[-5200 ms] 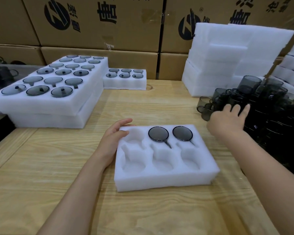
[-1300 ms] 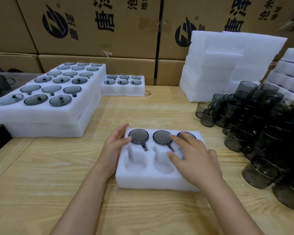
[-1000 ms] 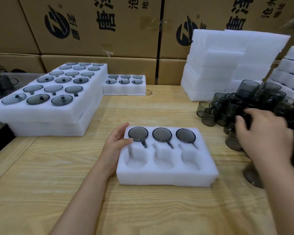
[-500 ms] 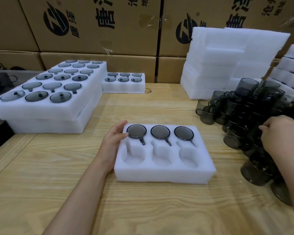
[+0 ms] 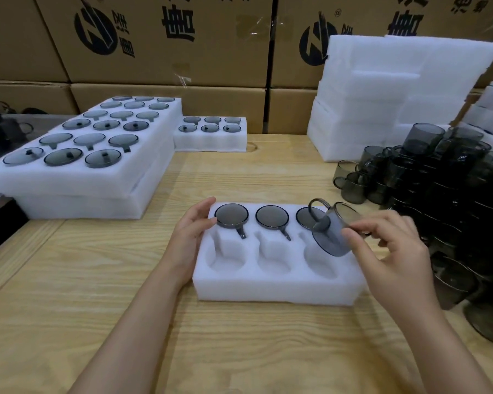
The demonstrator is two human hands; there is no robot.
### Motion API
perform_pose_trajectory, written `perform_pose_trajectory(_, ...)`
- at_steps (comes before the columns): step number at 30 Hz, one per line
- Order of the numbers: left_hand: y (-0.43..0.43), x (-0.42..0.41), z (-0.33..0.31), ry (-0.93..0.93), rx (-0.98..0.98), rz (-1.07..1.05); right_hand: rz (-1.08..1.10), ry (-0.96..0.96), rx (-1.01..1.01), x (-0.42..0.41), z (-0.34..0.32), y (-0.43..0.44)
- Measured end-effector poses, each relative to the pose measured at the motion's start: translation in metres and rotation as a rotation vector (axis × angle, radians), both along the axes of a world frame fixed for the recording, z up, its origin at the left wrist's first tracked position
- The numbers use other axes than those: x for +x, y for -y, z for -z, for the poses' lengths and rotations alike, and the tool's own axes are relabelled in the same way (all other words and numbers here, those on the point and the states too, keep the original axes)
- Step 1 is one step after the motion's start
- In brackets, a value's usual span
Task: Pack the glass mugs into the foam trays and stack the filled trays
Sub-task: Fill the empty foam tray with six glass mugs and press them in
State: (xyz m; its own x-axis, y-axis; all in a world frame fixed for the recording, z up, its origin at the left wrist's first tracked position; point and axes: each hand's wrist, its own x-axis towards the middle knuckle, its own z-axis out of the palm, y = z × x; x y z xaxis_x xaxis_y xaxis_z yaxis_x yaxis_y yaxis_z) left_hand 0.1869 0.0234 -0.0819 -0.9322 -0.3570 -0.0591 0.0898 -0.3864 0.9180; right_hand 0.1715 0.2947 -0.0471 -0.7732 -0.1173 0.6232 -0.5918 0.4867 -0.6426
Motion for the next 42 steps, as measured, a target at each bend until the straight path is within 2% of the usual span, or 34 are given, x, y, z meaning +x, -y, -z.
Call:
perform_pose_trajectory(3, -0.001, 0.0, 0.0, -0.009, 0.001, 0.004, -0.068, 0.014, 0.015, 0.0, 0.003, -0.002)
perform_pose_trajectory(7, -0.001, 0.0, 0.0, -0.019, 0.0, 0.009, -0.215, 0.136, -0.044, 0.002, 0.007, 0.002)
perform_pose_trajectory(14, -0.001, 0.001, 0.0, -0.024, -0.015, 0.022, -0.135, 0.075, -0.055, 0.007, 0.005, 0.006)
perform_pose_trajectory(20, -0.001, 0.001, 0.0, -0.021, -0.027, 0.017, 0.024, -0.03, 0.095, 0.011, 0.01, 0.015)
perform_pose_trajectory(26, -0.001, 0.001, 0.001, -0.009, -0.06, 0.02, 0.039, -0.057, 0.194, 0.008, 0.01, 0.02)
perform_pose_trajectory(37, -0.002, 0.001, 0.0, -0.001, -0.075, -0.005, -0.156, 0.174, 0.395, 0.0, 0.006, 0.013)
perform_pose_trajectory(42, -0.002, 0.0, 0.001, -0.01, -0.058, 0.003, -0.174, 0.179, 0.401, 0.002, 0.012, 0.014)
